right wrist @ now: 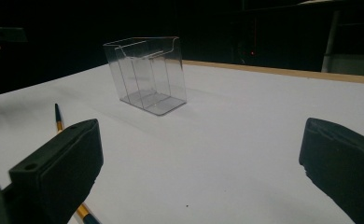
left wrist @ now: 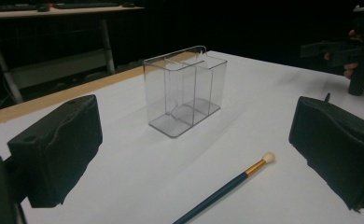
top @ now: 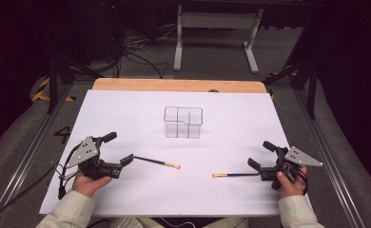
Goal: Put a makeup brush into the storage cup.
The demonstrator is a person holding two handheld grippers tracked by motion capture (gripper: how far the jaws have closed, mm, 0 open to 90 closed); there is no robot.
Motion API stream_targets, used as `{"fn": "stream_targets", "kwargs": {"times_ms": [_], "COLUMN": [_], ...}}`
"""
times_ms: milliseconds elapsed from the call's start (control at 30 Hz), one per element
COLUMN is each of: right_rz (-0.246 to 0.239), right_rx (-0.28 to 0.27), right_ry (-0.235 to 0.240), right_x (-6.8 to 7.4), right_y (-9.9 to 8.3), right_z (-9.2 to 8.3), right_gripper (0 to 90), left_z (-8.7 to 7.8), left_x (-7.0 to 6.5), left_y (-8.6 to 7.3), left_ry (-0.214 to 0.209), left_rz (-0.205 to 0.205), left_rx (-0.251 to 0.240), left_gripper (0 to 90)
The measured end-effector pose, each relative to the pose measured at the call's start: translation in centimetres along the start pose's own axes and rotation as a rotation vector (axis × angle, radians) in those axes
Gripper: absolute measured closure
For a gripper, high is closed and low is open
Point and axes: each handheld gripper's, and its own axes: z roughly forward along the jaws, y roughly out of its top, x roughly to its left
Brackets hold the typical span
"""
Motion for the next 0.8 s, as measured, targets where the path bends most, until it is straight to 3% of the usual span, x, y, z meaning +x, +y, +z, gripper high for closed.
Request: {"fn": "stream_targets", "kwargs": {"times_ms": [433,800], "right_rz": [0.001,0.001], "right_rx": [0.000,0.002], "right_ry": [0.003,0.004], "right_x": [0.0,0.0], "right_y": [0.0,0.0], "right_z": [0.0,0.0], "right_gripper": [0.1,0.1], "left_z": [2.7,4.1], "left_x": [-0.3,-0.5], "left_y": [1.5,2.3], "left_ry": [-0.054,-0.087], "left_rz": [-0.011,0.006], "left_rx": [0.017,0.048], "left_gripper": [3.6,3.9]}}
